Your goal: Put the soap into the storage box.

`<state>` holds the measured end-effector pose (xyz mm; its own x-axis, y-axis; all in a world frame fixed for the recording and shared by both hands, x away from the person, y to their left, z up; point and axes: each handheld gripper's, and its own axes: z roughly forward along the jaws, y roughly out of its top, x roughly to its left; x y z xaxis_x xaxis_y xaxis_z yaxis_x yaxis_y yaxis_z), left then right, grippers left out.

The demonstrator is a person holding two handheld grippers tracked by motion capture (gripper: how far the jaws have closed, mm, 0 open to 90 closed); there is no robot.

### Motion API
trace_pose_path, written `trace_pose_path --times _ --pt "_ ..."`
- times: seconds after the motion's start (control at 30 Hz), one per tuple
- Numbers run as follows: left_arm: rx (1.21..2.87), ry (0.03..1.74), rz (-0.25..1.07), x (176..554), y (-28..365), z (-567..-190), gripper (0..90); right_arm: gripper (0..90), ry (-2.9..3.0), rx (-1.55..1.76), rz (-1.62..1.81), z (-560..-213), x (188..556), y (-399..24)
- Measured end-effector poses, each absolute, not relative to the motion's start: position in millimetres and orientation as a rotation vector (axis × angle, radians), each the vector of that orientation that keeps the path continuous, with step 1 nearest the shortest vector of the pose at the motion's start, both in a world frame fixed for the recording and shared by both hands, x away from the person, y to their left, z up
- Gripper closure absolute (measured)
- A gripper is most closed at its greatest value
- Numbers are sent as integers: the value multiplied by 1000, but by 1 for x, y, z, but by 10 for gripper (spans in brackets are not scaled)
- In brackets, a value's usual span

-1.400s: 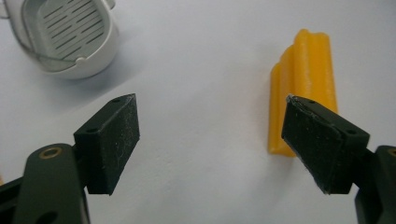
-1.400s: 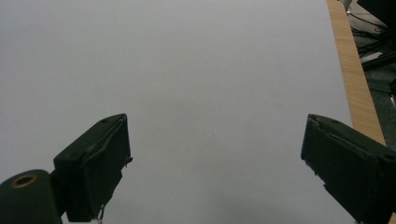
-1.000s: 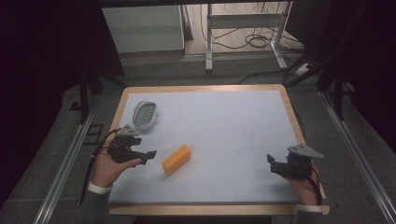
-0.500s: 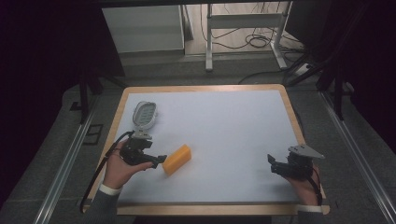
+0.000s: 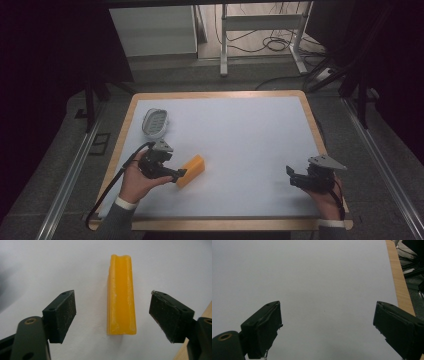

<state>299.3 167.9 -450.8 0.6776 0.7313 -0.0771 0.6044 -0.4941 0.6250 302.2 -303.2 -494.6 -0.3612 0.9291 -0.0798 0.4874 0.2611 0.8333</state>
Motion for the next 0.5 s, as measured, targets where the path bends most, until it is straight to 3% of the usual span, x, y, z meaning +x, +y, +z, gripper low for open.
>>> trace_pose_path --times 0.5 --pt "2317 1078 204 315 139 -473 307 83 1966 1286 964 -497 303 -303"
